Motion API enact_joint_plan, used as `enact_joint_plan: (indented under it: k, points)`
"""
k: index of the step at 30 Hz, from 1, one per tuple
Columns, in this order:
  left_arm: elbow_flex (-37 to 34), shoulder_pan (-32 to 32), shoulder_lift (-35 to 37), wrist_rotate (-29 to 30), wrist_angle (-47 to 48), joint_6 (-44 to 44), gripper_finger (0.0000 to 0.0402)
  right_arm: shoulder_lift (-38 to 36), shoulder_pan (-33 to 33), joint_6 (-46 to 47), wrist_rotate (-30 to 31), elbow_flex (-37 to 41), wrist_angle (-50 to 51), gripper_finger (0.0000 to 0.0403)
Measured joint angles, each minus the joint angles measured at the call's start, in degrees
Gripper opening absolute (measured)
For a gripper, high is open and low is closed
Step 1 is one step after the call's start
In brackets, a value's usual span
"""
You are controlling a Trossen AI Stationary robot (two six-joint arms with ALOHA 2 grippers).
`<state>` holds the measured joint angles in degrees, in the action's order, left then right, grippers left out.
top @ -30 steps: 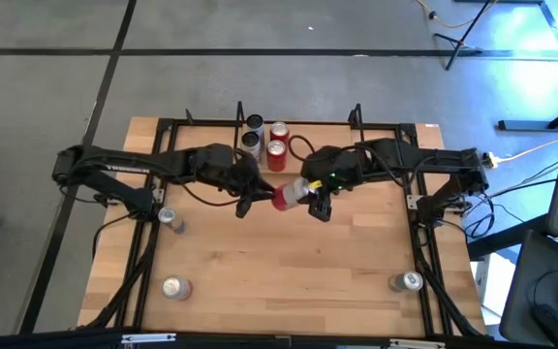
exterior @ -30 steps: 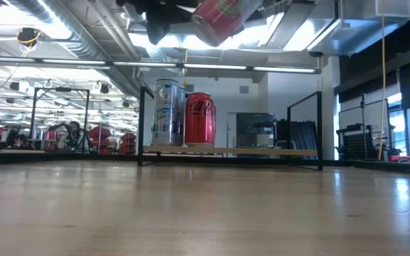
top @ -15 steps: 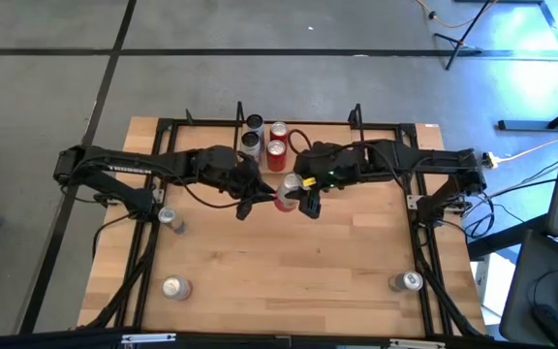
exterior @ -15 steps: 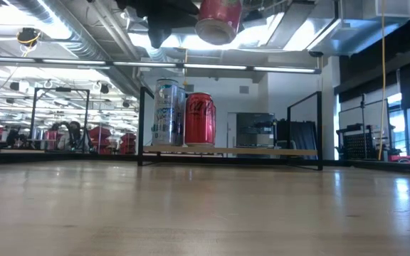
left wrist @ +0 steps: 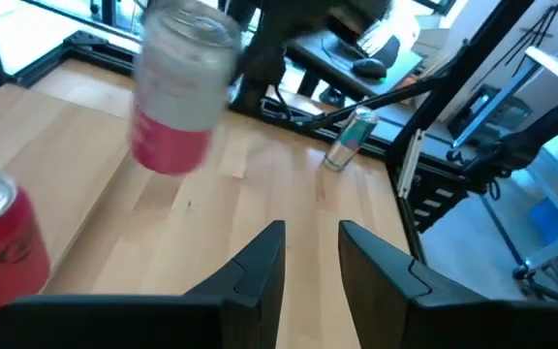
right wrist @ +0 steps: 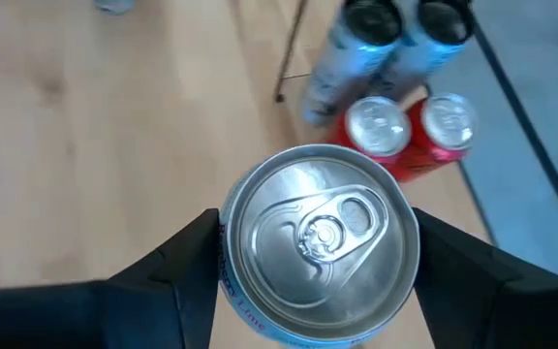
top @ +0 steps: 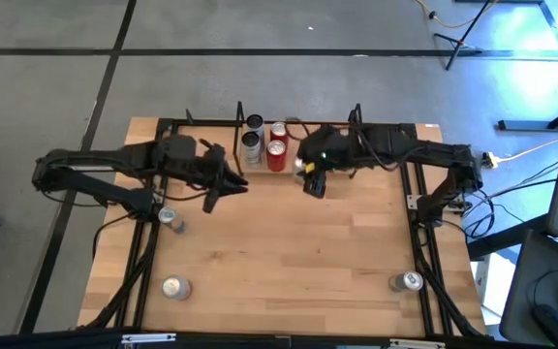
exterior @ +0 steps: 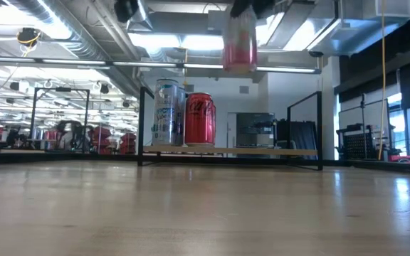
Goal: Place canned beverage on shelf
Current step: Put the right pink soda can on the shelf
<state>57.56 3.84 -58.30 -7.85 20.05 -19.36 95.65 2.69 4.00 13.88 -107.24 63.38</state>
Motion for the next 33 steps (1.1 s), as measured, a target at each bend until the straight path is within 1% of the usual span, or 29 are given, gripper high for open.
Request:
enact_joint_plan:
  k: [3, 8, 11, 14, 17, 20, 29, 33]
  points:
    - [0.0, 0.0, 2.0, 1.8, 2.8, -0.9, 0.0094, 0.3, 3.9, -3.4, -0.3, 1.9, -3.1, 0.0250]
    - [0.0, 0.0, 3.6, 3.9, 4.6, -1.6, 0.0094, 0.5, 10.8, -7.1, -4.2, 8.9, -10.8, 0.0250]
    - [0.0, 0.0, 3.6, 3.9, 4.5, -1.9, 0.0094, 0.5, 14.3, -7.7, -6.8, 13.5, -16.7, 0.0250]
    - [0.0, 0.0, 3.6, 4.6, 4.6, -2.6, 0.0094, 0.5, 17.2, -8.8, -8.9, 17.6, -19.7, 0.0250]
    - [0.0, 0.0, 3.6, 5.4, 4.7, -2.8, 0.0094, 0.5, 19.9, -9.0, -10.8, 21.9, -26.1, 0.0250]
    - [0.0, 0.0, 3.6, 5.4, 5.0, -3.7, 0.0094, 0.5, 22.3, -9.0, -12.6, 25.1, -29.8, 0.0250]
    - [0.0, 0.0, 3.6, 5.6, 4.8, -4.2, 0.0094, 0.7, 26.7, -10.0, -15.0, 30.0, -37.7, 0.0250]
    - [0.0, 0.0, 3.6, 5.7, 4.8, -4.1, 0.0094, 2.1, 27.5, -10.3, -15.4, 30.0, -37.8, 0.0250]
